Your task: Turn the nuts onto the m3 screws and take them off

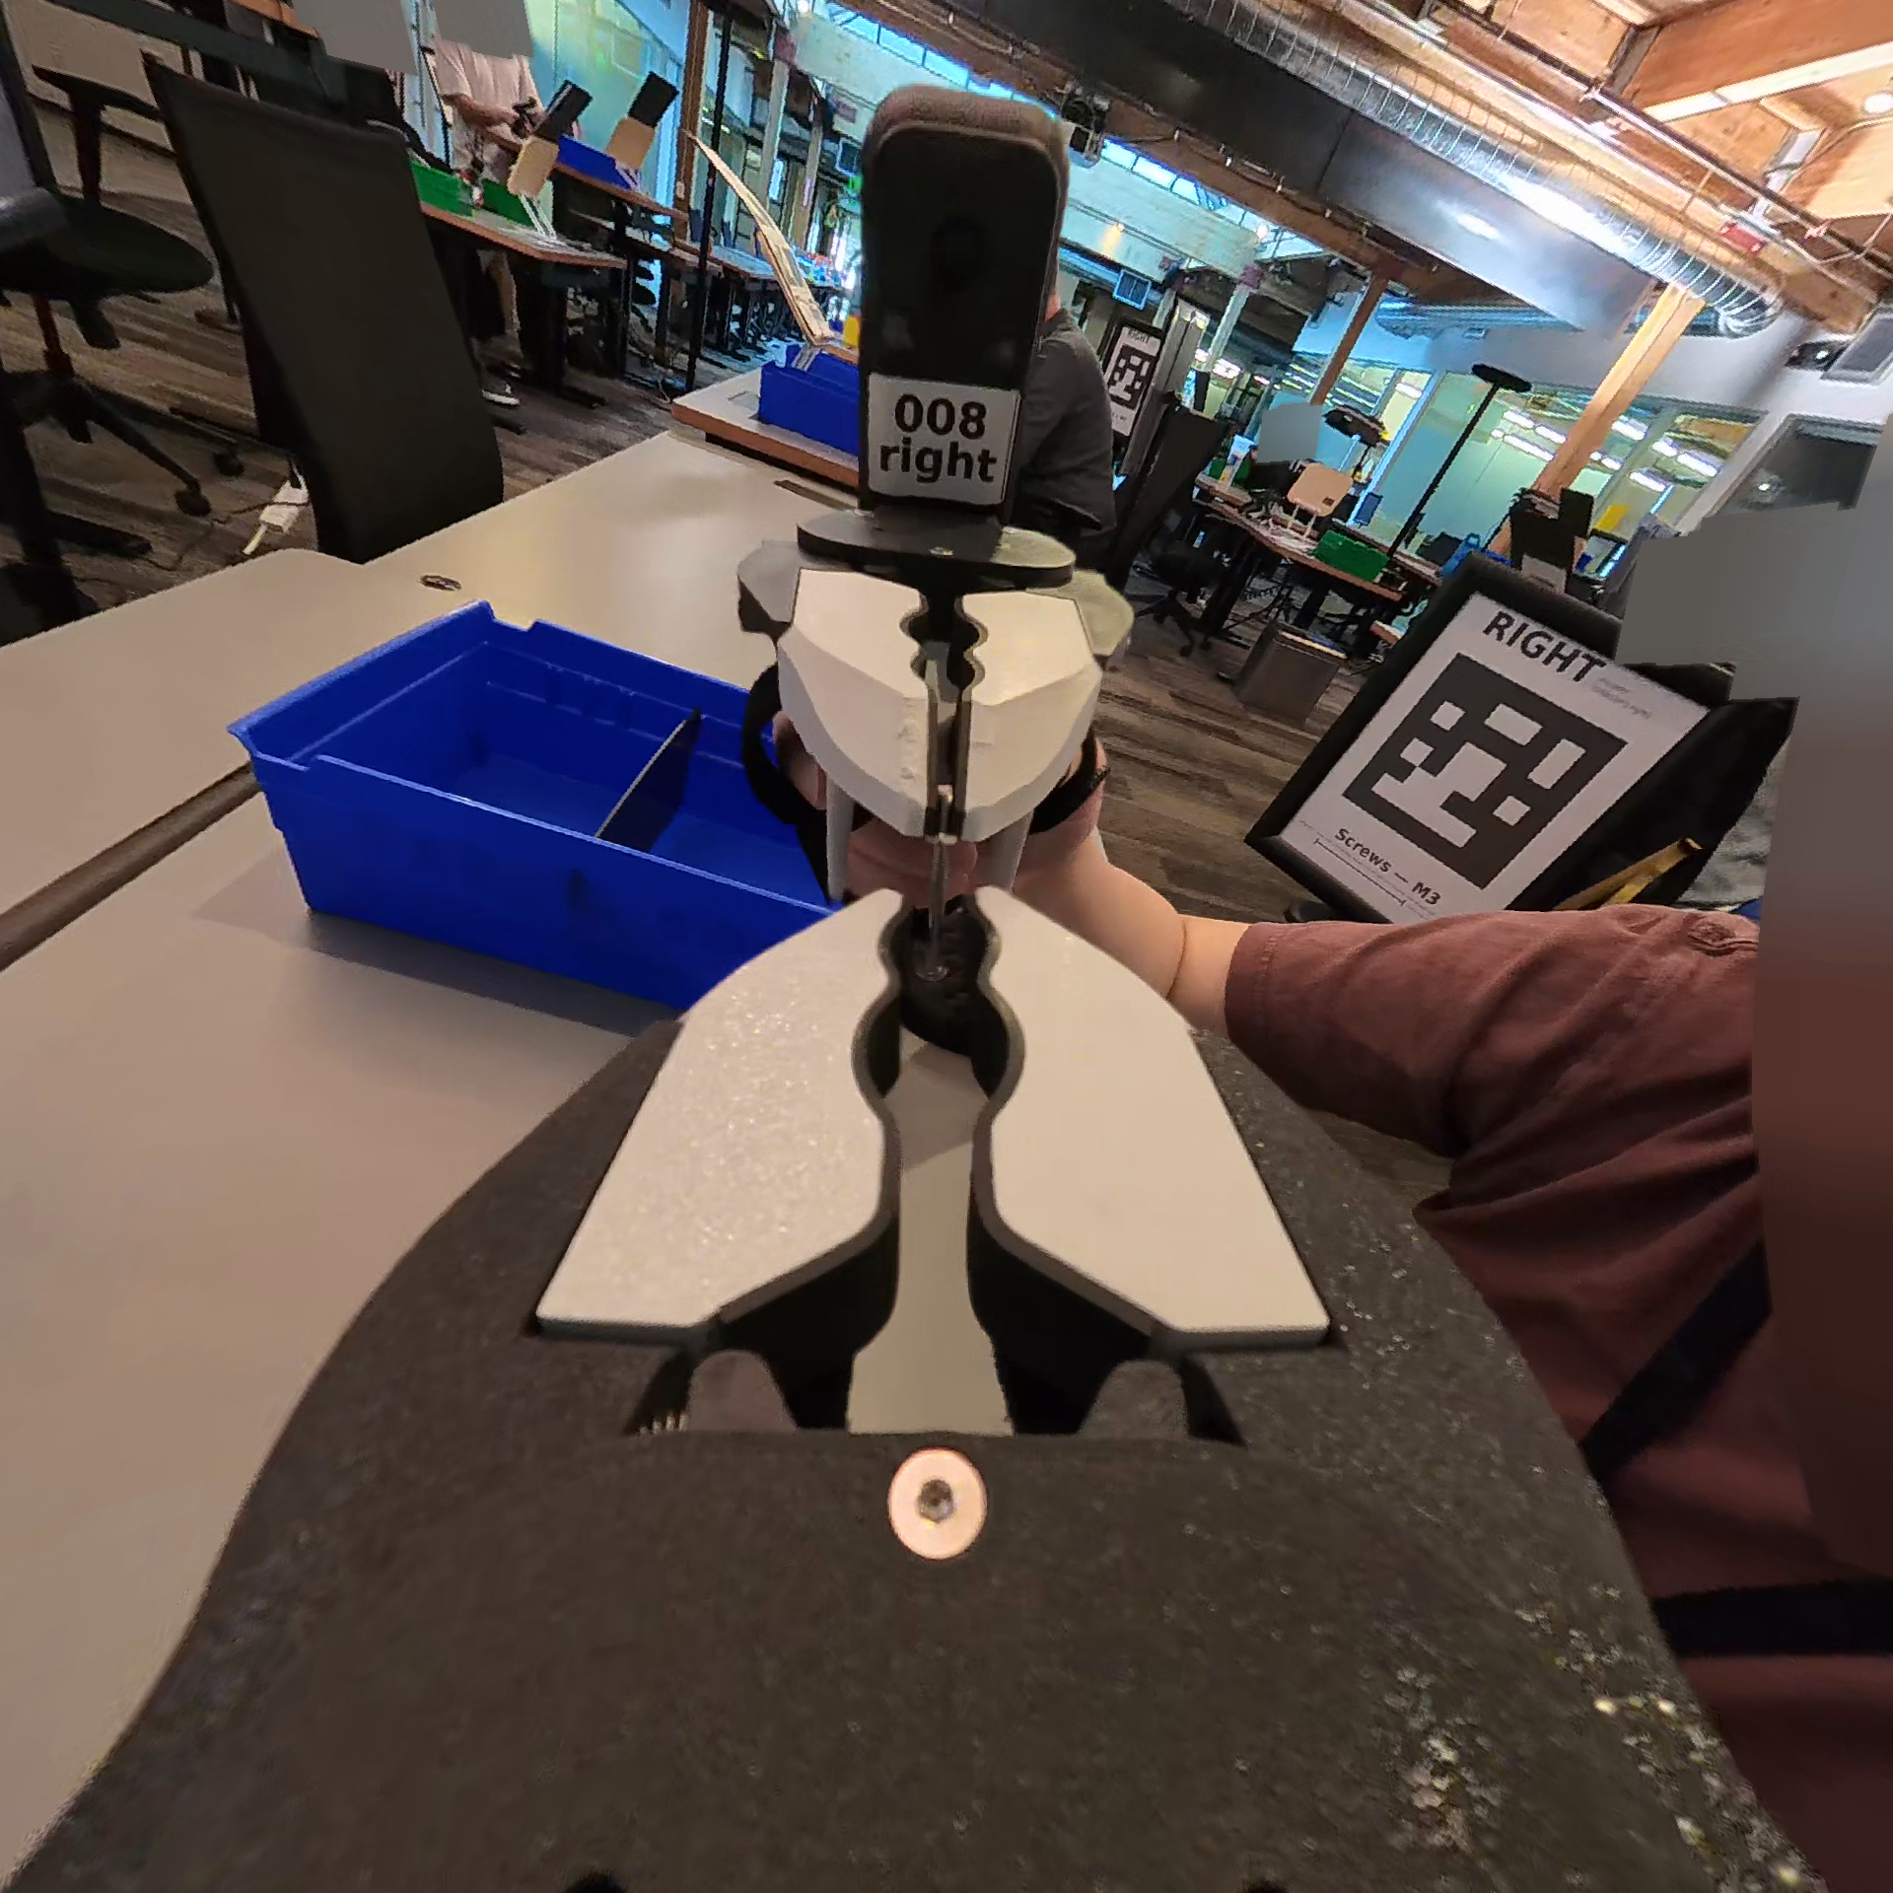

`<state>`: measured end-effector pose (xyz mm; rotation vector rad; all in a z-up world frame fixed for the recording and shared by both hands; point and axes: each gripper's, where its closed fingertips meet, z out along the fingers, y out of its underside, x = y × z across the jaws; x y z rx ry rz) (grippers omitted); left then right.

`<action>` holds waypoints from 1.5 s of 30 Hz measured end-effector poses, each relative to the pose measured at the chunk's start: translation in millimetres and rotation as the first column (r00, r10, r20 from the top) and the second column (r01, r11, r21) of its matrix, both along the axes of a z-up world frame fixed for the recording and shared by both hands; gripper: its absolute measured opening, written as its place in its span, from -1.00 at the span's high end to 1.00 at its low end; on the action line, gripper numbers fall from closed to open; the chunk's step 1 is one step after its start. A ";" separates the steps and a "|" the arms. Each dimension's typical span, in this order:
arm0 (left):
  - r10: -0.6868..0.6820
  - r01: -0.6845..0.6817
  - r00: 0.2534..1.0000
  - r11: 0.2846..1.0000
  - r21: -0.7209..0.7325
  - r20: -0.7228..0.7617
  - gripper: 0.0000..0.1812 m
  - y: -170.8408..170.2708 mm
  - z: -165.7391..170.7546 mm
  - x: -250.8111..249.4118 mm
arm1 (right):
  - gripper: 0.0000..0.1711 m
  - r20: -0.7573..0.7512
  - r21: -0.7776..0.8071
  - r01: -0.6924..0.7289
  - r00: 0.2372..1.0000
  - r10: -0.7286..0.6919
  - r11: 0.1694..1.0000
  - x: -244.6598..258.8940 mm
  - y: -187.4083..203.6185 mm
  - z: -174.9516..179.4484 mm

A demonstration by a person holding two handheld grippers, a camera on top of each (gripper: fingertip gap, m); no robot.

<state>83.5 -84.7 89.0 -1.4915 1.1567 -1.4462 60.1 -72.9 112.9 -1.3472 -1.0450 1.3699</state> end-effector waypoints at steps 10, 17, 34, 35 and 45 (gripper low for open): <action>-0.011 0.012 1.000 0.999 -0.043 0.013 0.97 2.2 -2.6 1.7 | 0.97 -0.003 -0.012 0.000 1.000 0.000 1.000 1.3 2.7 -1.3; 0.000 0.000 1.000 0.999 -0.035 -0.015 0.98 4.0 -6.2 0.9 | 0.97 0.009 -0.012 0.009 1.000 -0.008 1.000 0.3 5.3 -5.2; 0.150 -0.148 0.989 0.967 0.208 0.005 0.98 5.9 7.8 -0.5 | 0.49 0.002 0.081 0.060 0.998 -0.060 0.995 -0.7 3.3 -0.8; 0.153 -0.149 0.988 0.964 0.221 0.001 0.98 4.9 7.3 0.3 | 0.49 -0.003 0.088 0.060 0.998 -0.060 0.994 -1.6 2.4 -0.6; 0.119 -0.117 0.993 0.956 0.270 0.006 0.98 -6.4 11.4 2.8 | 0.53 -0.011 0.155 0.071 0.997 -0.070 0.985 5.2 2.6 5.0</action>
